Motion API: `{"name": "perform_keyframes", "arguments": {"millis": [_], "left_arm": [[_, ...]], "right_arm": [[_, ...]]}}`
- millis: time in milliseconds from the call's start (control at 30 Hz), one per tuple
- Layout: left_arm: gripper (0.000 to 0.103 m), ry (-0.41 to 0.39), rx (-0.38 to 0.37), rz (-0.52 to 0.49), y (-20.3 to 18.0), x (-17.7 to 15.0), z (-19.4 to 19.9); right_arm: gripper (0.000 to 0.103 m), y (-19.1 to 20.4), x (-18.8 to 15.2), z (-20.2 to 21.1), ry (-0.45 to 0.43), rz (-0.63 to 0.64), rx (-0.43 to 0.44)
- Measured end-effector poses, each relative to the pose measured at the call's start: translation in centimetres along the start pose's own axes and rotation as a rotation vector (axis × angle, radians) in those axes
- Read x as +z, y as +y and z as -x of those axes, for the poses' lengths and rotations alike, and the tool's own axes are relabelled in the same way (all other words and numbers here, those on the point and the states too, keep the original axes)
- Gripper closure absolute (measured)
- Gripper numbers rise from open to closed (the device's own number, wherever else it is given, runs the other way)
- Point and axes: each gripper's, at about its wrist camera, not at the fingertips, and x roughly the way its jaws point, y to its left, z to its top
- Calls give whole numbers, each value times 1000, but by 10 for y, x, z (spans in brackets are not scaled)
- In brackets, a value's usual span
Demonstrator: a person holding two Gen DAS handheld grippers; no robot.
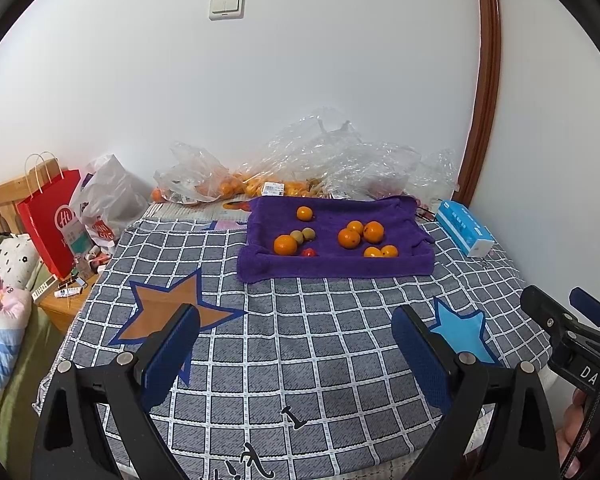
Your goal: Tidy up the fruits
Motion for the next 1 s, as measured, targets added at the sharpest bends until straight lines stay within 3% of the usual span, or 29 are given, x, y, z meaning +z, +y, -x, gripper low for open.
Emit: {"name": "perform_keyframes", "arguments": {"millis": [1000], "left_arm": [[6, 3, -14, -15, 0, 3, 2]], "right_arm": [[1, -1, -1, 3, -5, -1, -6]]}}
